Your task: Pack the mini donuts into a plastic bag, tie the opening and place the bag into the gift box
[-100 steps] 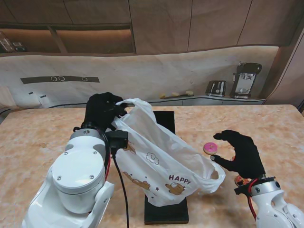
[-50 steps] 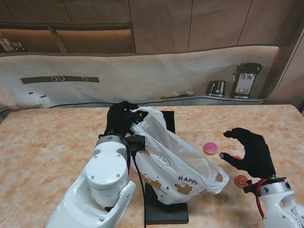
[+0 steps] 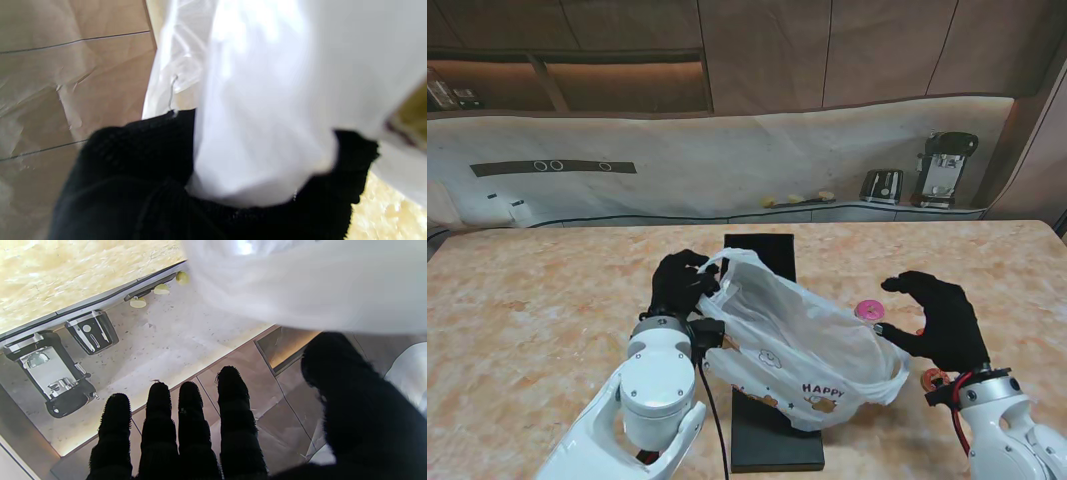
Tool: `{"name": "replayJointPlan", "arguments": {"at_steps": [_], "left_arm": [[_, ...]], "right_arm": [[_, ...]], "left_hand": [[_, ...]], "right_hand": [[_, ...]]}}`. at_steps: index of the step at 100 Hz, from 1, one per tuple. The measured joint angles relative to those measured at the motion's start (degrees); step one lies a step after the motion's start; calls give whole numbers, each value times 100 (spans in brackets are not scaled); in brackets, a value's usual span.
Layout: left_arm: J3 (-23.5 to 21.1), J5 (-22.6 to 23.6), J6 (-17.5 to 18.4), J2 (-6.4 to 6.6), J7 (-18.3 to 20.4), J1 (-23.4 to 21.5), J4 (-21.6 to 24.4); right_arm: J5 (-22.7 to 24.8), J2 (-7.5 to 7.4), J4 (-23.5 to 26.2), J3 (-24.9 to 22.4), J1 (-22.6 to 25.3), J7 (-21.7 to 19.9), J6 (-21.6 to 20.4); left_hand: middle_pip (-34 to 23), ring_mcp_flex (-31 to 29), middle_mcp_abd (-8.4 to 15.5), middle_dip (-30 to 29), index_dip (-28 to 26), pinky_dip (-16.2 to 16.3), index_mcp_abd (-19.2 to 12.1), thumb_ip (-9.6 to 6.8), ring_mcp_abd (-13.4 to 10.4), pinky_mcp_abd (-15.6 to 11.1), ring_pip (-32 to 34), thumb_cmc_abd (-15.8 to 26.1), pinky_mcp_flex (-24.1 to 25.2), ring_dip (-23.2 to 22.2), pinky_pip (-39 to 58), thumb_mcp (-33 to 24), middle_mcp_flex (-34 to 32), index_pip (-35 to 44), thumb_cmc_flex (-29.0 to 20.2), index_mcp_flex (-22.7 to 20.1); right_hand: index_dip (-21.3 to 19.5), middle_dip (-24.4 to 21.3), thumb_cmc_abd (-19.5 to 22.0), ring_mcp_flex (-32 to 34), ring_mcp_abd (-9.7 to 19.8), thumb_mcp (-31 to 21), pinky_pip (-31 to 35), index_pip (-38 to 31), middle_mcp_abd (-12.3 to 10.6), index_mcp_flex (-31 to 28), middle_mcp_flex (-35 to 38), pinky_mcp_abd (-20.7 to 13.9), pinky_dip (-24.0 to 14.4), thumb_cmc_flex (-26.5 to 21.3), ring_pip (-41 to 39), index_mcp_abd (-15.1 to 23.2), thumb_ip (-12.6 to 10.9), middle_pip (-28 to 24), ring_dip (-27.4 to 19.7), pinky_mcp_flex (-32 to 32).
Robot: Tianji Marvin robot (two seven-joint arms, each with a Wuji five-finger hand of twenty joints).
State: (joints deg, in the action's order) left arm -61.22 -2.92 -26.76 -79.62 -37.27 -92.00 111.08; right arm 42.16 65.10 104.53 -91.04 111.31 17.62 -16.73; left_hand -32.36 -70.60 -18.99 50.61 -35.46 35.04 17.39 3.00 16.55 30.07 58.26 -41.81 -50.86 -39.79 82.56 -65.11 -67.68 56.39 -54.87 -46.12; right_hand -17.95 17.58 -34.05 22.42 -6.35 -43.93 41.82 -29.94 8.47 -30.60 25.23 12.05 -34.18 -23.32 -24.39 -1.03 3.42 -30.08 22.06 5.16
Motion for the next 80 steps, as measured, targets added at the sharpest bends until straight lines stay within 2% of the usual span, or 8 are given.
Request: {"name": "replayJointPlan", "arguments": {"at_steps": [12,25,31,39,46,56,69,80], "left_arm": [[-74,348,-68,141,322,-82,-71],[-130,744,-197,255,510,-150,-150],[-152,967,-291,311,697,-176,-166],[-187,1138,-439,381,929,-213,-169],[-204,1215,-600,428,1013,-235,-170],[-205,1611,-631,498,1130,-250,-238],[-205,2072,-594,627,1381,-266,-329],[-221,2334,-545,734,1543,-292,-367]], "right_arm": [[-6,-7,-19,77,-77,-60,63],[-2,-11,-25,92,-148,-155,92],[4,-20,-31,93,-196,-222,108],[12,-36,-41,95,-270,-304,148],[38,-48,-58,95,-340,-352,183],[80,-65,-82,78,-434,-465,249],[182,-89,-139,26,-555,-598,336],[295,-125,-210,-18,-666,-739,468]], "left_hand": [[179,128,0,-6,207,2,-26,-44,55,0,-154,4,194,-23,-93,268,8,0,-73,74],[213,664,59,143,277,144,-112,-34,198,13,-213,67,756,-165,-141,1405,289,0,-83,354],[126,1039,74,260,277,292,-200,-32,307,65,-211,250,1193,-283,-141,1875,537,35,-161,388],[-350,1586,77,260,208,598,-341,-32,418,70,-208,522,1782,-381,-153,2973,1037,71,-296,639],[-509,2047,80,348,126,870,-439,-34,487,74,-207,674,2337,-541,-178,3528,1434,85,-481,647],[-572,2776,48,427,125,1140,-484,-34,560,64,-208,763,3146,-701,-504,4036,2074,85,-655,652],[-731,3440,-9,513,125,1523,-485,-35,641,-39,-218,971,3879,-982,-811,4559,2674,83,-860,653],[-786,4121,-30,-11,125,1570,-432,-37,717,-118,-525,1038,4561,-1073,-1131,4891,3271,-89,-937,797]], "right_hand": [[0,1,0,0,0,0,0,0,0,0,0,0,0,0,0,0,0,0,0,0],[0,2,0,0,0,0,0,1,0,0,0,0,0,0,0,0,0,0,0,0],[0,3,0,0,0,0,0,2,0,0,1,0,0,0,0,0,0,0,0,0],[0,2,0,0,0,0,0,8,0,0,1,1,0,0,0,-1,0,0,0,0],[0,1,0,0,0,0,0,11,0,-1,1,0,0,0,0,-5,0,0,0,0],[0,3,0,0,0,0,0,45,0,-54,1,1,0,0,0,-20,0,1,0,0],[0,1,0,1,0,-11,0,82,0,-55,3,2,0,0,0,-54,0,2,0,7],[0,3,0,4,0,-28,0,114,1,-57,61,4,0,0,0,-62,0,6,0,44]]}}
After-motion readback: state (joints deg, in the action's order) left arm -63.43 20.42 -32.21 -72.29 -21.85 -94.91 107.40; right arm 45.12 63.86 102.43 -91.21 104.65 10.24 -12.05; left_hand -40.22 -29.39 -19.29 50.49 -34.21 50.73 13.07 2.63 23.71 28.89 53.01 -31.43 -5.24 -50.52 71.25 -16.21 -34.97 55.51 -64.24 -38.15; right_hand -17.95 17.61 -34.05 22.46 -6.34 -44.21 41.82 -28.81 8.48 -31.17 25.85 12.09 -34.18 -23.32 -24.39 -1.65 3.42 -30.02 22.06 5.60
